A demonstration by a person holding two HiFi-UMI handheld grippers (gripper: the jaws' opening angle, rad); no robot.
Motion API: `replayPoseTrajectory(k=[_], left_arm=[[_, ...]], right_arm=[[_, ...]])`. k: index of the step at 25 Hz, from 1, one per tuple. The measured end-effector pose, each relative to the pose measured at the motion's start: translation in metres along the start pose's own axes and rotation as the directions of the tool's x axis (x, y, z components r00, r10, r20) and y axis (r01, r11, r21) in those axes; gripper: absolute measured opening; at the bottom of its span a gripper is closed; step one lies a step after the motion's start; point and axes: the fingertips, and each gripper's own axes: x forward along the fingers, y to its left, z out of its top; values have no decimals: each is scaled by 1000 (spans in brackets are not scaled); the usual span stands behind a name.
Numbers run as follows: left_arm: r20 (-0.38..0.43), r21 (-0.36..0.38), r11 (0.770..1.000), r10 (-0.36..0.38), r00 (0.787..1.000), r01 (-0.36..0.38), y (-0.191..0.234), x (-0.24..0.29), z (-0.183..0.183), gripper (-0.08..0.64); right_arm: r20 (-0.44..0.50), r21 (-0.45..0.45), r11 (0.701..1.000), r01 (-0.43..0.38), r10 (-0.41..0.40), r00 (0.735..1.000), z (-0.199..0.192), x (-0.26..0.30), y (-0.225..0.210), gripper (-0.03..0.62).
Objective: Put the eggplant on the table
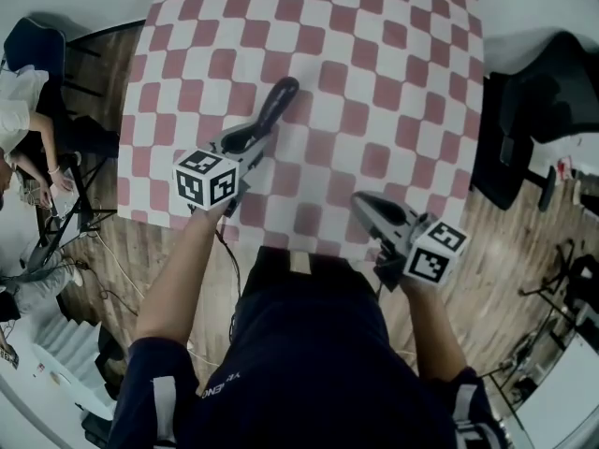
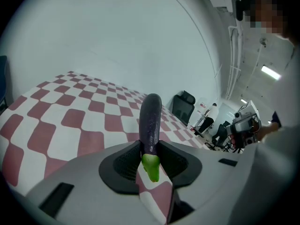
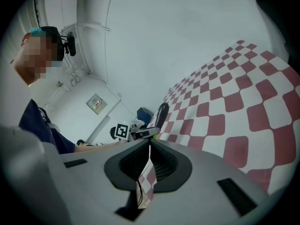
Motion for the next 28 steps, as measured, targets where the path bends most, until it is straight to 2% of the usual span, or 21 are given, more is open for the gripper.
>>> replayPoseTrajectory(k=[6, 13, 22, 25, 28], left_arm=[[-94, 40, 994, 102, 990, -99, 25, 37, -13, 137], [-206, 139, 968, 236, 950, -210, 45, 62, -29, 137], [-308, 210, 940, 325, 894, -269, 54, 72, -43, 144], [-321, 213, 936, 337, 885, -279, 56, 72, -46, 163], [-324, 217, 938, 331, 886, -271, 56, 71, -46, 208]], right_arm=[[-16, 30, 999, 13, -13, 1000, -2, -11, -23, 19], [-32, 63, 997, 37, -35, 999, -9, -25, -45, 19], [-38, 73, 997, 19, -17, 999, -4, -25, -50, 20], [-37, 78, 997, 16, -13, 999, -3, -24, -51, 18], [-35, 81, 997, 14, -11, 999, -2, -22, -51, 18]])
